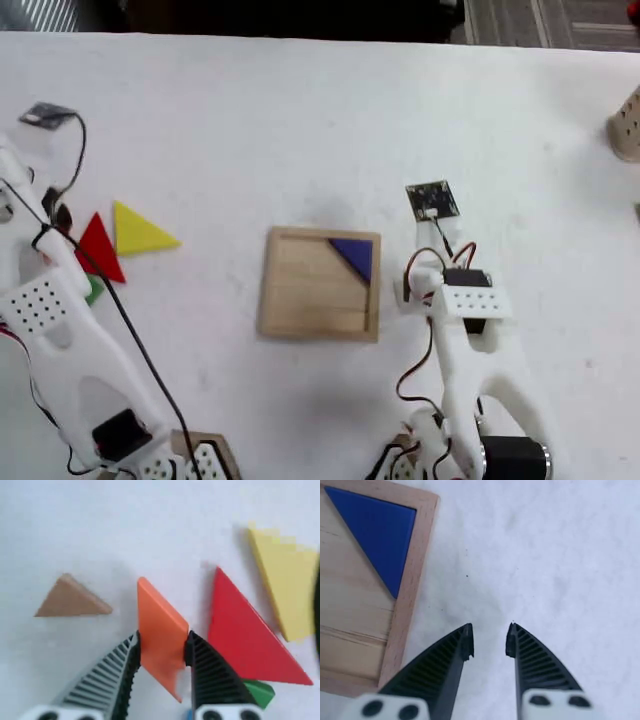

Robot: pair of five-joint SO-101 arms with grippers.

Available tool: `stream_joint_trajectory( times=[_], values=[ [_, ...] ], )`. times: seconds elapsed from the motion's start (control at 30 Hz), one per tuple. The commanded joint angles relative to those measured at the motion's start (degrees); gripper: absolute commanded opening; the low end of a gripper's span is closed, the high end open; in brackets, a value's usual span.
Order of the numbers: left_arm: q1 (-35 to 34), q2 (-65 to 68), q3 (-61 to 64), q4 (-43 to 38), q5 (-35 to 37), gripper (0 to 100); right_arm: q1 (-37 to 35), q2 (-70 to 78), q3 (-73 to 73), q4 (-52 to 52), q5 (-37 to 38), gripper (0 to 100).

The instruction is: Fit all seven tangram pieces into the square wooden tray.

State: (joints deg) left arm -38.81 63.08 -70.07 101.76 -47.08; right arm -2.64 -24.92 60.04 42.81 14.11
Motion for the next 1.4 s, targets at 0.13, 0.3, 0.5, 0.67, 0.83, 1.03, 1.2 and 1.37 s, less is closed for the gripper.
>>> stream_joint_trajectory(
  times=[0.13, 0.3, 0.5, 0.67, 0.83, 1.03, 1.2, 1.37],
  values=[
    [2.1, -10.2, -3.6, 0.9, 13.6, 4, 0.7, -1.7, -0.4, -1.0, 1.0, 11.8],
    [4.3, -22.6, 11.3, 0.9, 18.2, 4, 0.7, -1.6, -0.1, -2.2, 1.0, 11.8],
    [11.1, -40.5, 37.3, 0.6, 20.7, 4, 0.7, -1.6, -0.1, -2.2, 1.0, 11.8],
    [21.3, -52.7, 56.0, -0.3, 22.0, 4, 0.7, -1.6, -0.1, -2.2, 1.0, 11.8],
    [30.8, -62.3, 70.7, -7.4, 28.4, 4, 0.7, -1.6, 0.0, -2.2, 1.0, 11.8],
    [42.8, -69.5, 84.0, -17.5, 37.4, 4, 0.9, -1.6, 0.0, -2.2, 1.0, 11.8],
    [51.2, -69.8, 93.8, -29.4, 44.7, 4, 1.0, -1.6, 0.0, -2.2, 1.0, 11.8],
    [58.9, -69.8, 100.8, -38.6, 48.4, 5, 1.0, -1.6, 0.0, -2.2, 1.0, 11.8]
  ],
)
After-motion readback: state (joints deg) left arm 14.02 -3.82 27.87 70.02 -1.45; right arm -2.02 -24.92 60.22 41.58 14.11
